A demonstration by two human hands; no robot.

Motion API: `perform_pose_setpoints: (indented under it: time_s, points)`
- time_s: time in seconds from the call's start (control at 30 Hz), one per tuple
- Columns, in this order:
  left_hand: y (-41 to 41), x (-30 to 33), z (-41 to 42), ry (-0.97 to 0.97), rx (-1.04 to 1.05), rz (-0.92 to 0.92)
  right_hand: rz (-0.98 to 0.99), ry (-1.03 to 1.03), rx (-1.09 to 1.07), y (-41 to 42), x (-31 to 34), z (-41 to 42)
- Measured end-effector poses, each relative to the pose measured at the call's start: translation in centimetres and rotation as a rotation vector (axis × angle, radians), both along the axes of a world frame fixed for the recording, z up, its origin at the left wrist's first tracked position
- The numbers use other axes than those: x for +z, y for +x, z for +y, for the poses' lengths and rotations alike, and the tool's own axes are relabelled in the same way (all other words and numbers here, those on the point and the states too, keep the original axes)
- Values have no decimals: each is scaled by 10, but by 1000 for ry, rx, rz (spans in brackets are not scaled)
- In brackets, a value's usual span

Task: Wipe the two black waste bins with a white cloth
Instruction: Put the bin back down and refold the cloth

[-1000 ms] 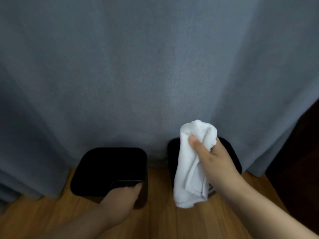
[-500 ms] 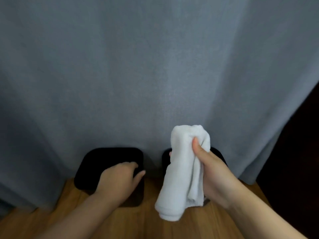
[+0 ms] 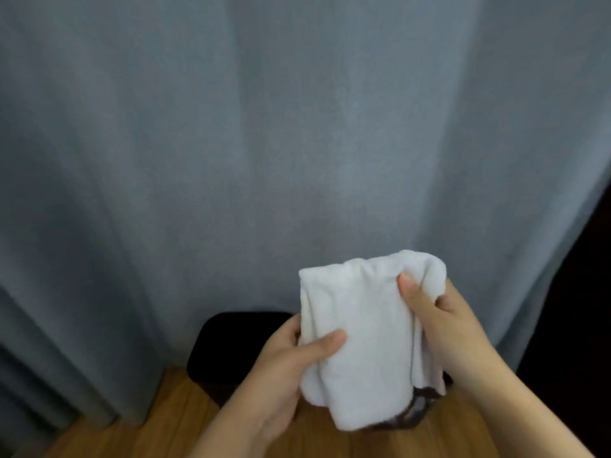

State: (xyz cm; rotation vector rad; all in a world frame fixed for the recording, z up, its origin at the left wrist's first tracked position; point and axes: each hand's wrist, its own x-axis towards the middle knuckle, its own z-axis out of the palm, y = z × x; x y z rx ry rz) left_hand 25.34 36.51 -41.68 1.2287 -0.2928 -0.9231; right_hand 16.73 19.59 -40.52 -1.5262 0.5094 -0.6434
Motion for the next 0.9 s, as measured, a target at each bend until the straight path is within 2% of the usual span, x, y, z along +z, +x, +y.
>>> perform_pose_setpoints:
  time_s: [0.07, 0.2, 0.23, 0.3, 0.33, 0.4, 0.47, 0.53, 0.57, 0.8, 0.87, 0.9]
  points:
    - [4, 5, 4, 55, -27, -29, 74, -19, -92, 2, -10, -8]
    - [-2, 11, 4, 91, 44, 13, 334, 146, -12, 10, -33, -13]
    - [-4, 11, 3, 77, 84, 28, 382, 115, -25, 12, -37, -10]
    - [-5, 11, 1, 62, 163, 33, 420, -118, -141, 11, -35, 2]
    - [-5, 10, -1, 56, 209, 31, 354, -243, -180, 8, -28, 11]
    - [-1, 8, -3, 38, 307, 20, 205, -320, -28, -1, -9, 36]
    - [3, 7, -2, 27, 363, 2, 275, -448, 227, -3, 2, 59]
    - [5, 8, 2, 9, 339, -19, 367, -693, 281, 2, -4, 66]
    - [6, 9, 5, -3, 304, -32, 365, -716, 274, 5, -8, 65]
    - [25, 5, 26, 92, 137, -161, 199, -99, 500, 1, -9, 27]
    - [31, 5, 32, 169, 83, -252, 221, -93, 493, -2, -9, 17]
    - [34, 4, 36, 211, 58, -315, 250, -196, 441, -3, -10, 10]
